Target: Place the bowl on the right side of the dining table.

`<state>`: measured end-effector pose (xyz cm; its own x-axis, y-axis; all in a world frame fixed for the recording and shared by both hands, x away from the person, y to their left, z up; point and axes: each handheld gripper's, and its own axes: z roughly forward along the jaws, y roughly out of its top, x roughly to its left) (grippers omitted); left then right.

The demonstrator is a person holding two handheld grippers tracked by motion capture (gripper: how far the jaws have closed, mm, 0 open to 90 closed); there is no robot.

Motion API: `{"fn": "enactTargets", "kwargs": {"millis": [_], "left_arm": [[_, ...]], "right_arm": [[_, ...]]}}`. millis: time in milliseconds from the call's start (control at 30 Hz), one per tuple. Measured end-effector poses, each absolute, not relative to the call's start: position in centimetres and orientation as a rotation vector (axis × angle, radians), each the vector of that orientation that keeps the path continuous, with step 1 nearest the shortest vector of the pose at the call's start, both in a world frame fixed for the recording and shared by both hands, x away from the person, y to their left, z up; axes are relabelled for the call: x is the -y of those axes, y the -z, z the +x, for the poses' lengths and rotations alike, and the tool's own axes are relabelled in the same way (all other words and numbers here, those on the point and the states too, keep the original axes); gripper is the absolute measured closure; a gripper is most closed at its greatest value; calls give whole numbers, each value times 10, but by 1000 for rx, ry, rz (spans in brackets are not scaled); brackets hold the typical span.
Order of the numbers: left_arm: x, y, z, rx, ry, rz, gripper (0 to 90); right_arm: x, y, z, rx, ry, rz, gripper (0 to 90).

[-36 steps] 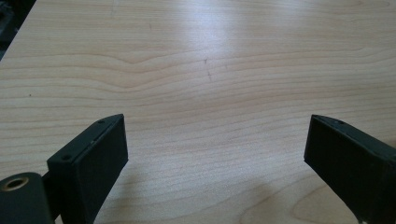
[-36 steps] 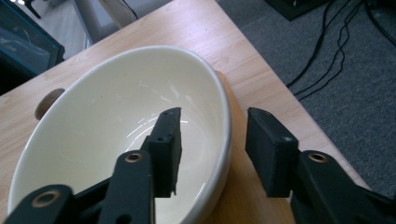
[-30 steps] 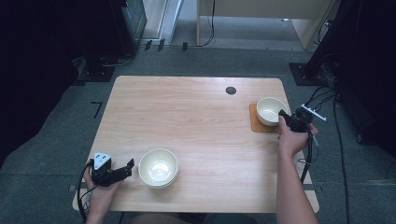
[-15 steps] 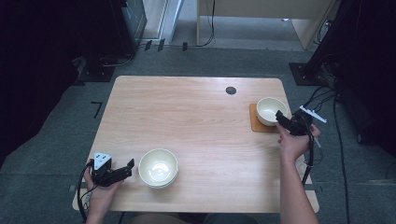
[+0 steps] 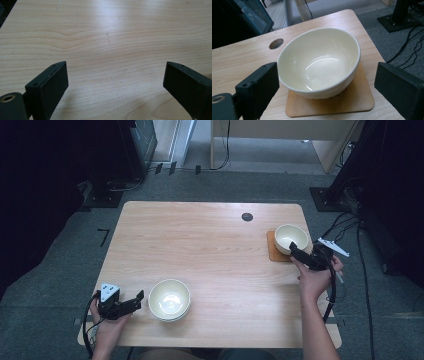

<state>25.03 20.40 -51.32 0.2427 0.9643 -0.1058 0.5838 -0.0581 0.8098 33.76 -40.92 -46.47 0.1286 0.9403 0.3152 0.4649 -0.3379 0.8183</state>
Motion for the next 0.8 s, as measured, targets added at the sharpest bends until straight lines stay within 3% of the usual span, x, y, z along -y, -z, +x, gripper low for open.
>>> {"fn": "enactTargets", "kwargs": {"millis": [800], "left_arm": [[-203,513,250,-1430,-623,1750,55]], "right_arm": [[414,477,293,-1395,-1148,1841,54]]}}
